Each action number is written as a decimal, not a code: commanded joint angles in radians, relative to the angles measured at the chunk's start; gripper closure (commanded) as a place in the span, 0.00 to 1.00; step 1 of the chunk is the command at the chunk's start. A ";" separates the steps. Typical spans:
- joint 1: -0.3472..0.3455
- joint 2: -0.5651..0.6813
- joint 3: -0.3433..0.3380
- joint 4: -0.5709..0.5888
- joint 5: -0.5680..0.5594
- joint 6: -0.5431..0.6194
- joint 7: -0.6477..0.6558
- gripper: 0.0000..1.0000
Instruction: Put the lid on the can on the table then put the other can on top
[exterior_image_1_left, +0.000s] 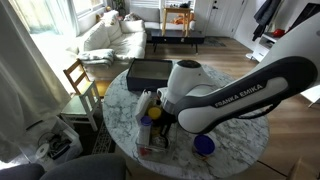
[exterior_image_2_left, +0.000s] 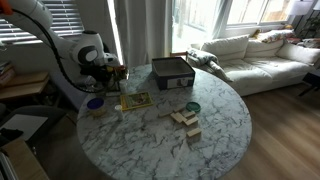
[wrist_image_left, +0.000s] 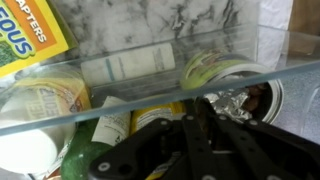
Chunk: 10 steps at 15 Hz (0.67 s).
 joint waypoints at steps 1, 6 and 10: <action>-0.022 -0.012 0.005 0.006 -0.002 -0.014 -0.018 0.97; -0.031 -0.016 0.005 0.006 -0.004 -0.028 -0.033 0.97; -0.049 -0.025 0.017 0.001 0.014 -0.030 -0.060 0.97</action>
